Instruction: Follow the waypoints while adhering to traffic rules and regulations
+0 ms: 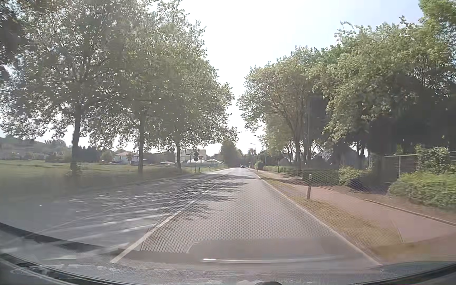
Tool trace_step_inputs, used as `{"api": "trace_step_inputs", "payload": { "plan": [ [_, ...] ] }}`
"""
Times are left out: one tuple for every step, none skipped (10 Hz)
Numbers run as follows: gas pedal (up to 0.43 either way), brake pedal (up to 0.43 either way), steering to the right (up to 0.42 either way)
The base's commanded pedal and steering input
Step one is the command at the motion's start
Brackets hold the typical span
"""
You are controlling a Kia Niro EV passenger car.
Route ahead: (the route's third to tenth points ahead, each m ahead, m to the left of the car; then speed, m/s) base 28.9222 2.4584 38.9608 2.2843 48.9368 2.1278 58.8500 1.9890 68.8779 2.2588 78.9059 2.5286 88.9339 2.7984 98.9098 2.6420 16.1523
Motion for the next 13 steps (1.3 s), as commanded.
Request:
{"api": "trace_step_inputs", "payload": {
  "plan": [
    [0.177, 0.0, 0.002],
    [0.177, 0.0, 0.002],
    [0.177, 0.0, 0.002],
    [0.177, 0.0, 0.0],
    [0.177, 0.0, 0.0],
    [0.177, 0.0, 0.0],
    [0.177, 0.0, 0.0],
    [0.177, 0.0, 0.0],
    [0.177, 0.0, 0.0],
    [0.177, 0.0, 0.0],
    [0.177, 0.0, 0.0],
    [0.177, 0.0, 0.0],
    [0.177, 0.0, 0.0]
  ]
}}
